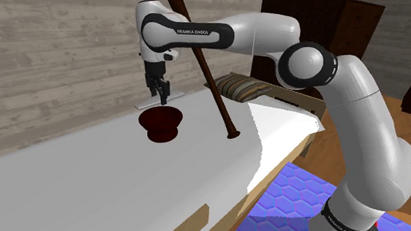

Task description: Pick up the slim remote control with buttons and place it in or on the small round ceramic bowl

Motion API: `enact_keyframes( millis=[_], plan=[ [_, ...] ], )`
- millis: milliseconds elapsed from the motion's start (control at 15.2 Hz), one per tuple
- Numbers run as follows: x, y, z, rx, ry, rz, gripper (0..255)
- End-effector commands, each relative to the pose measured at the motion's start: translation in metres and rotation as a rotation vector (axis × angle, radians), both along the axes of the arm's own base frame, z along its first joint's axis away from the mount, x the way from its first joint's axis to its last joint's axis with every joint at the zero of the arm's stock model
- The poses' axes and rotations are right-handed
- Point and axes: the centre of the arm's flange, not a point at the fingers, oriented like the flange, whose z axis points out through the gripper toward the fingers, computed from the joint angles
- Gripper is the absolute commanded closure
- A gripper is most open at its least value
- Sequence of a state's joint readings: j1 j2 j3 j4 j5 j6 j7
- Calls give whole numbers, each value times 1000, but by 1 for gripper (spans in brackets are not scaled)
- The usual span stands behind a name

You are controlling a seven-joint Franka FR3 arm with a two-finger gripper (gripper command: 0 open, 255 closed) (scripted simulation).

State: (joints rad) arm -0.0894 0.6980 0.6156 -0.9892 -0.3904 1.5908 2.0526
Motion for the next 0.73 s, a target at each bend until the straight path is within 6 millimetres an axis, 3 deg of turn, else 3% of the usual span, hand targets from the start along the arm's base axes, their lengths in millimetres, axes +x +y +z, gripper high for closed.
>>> enact_keyframes(
  millis=[0, 660],
  plan=[
    [3, 1, -10, 0, -1, 0, 255],
    [3, 1, -63, 0, -1, 0, 255]
  ],
)
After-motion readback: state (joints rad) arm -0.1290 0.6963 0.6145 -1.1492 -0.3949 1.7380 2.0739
